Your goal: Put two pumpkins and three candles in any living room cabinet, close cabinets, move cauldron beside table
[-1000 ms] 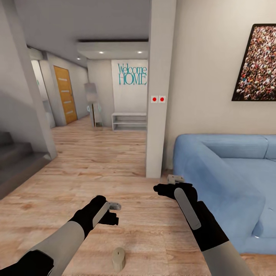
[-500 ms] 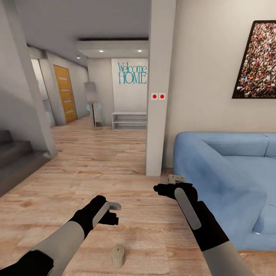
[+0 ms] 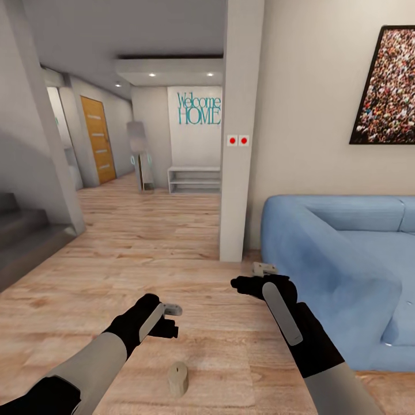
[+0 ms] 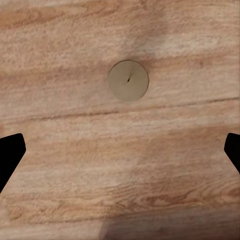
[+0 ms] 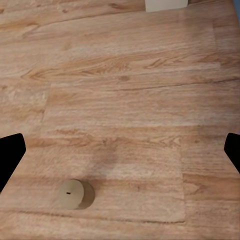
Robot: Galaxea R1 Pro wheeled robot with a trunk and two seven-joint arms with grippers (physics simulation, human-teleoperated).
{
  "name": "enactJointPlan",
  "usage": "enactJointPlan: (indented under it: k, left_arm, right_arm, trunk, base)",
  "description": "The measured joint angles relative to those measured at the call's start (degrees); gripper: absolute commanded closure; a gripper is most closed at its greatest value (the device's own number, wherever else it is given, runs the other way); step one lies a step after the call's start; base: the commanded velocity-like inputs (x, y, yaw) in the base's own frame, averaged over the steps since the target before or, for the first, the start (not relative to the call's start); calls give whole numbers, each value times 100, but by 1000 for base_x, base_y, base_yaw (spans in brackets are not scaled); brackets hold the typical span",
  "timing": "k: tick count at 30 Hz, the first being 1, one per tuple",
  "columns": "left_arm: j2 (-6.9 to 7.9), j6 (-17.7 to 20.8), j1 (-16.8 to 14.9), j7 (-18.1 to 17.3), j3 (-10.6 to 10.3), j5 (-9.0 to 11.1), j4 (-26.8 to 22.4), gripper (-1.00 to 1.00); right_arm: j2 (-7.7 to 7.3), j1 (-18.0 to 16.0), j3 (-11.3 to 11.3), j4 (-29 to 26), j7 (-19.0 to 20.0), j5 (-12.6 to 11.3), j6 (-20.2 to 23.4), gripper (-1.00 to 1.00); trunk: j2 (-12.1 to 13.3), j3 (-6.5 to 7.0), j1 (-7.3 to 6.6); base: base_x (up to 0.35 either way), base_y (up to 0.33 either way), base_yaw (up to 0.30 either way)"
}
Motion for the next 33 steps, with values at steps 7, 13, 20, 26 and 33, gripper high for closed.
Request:
enactJointPlan:
  k: [7, 13, 20, 26, 33]
  left_arm:
    - [-1, -5, 0, 0, 0, -7, 0, -100]
    - [0, -7, 0, -13, -7, -7, 0, -100]
    - [0, -11, 0, -12, -9, -10, 0, -100]
    - [0, -11, 0, -16, -9, -16, 0, -100]
    - [0, -19, 0, -11, -6, -23, 0, -100]
  right_arm:
    - [0, 0, 5, 0, -1, 2, 0, -100]
    - [3, 0, 8, 0, 0, 2, 0, -100]
    - [1, 0, 2, 0, 4, 3, 0, -100]
    - [1, 0, 3, 0, 3, 3, 0, -100]
    - [1, 0, 7, 0, 3, 2, 0, -100]
  trunk:
    - [-281, -126, 154]
    - [-521, -233, 286]
    - [-802, -359, 439]
    - [-1043, -467, 571]
    - [-1324, -592, 725]
  base:
    - [0, 0, 0]
    - [0, 0, 0]
    - [0, 0, 0]
    - [0, 0, 0]
    - [0, 0, 0]
